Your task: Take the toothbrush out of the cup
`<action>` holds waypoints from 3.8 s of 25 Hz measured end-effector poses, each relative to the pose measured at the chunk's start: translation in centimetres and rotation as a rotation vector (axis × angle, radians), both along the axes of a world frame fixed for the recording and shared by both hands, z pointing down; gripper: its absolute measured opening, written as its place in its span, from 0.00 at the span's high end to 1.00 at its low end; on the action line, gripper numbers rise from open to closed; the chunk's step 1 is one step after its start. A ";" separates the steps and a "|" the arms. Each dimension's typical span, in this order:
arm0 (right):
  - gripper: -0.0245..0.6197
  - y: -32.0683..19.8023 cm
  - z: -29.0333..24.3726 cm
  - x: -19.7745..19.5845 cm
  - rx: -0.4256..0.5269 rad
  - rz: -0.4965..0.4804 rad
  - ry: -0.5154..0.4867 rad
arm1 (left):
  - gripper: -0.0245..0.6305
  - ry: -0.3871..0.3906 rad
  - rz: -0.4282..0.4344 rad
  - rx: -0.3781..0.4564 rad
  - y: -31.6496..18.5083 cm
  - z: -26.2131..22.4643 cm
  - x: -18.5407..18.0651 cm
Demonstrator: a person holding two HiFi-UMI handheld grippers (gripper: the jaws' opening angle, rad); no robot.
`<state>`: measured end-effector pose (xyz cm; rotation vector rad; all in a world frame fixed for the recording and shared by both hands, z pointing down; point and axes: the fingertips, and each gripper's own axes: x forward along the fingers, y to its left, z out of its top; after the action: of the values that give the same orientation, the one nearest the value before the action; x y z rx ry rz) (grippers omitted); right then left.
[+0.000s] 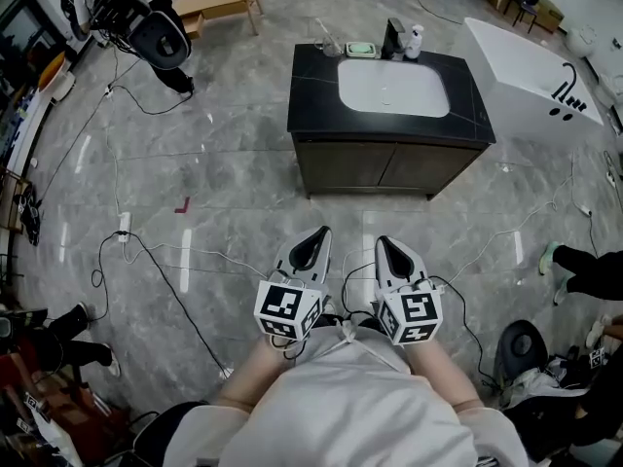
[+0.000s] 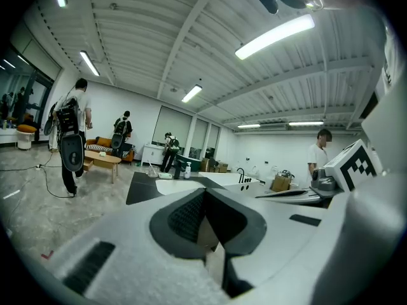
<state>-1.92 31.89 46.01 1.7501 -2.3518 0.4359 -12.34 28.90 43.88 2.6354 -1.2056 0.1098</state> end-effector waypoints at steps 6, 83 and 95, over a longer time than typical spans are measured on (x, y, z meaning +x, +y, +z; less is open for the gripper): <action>0.92 -1.3 0.4 -1.0 -0.022 0.011 0.016 | 0.93 0.011 0.012 -0.016 -1.5 0.6 -1.1; 0.92 -66.7 8.7 9.8 -0.214 -0.070 0.006 | 0.78 0.042 -0.080 -0.277 -70.3 11.6 8.7; 0.92 -69.1 12.3 10.0 -0.286 -0.055 0.023 | 0.64 0.075 -0.080 -0.404 -74.3 17.1 9.0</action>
<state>8.10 -37.22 58.29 1.5479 -2.1876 0.7004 -3.37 -45.45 61.02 2.2219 -1.1256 0.2133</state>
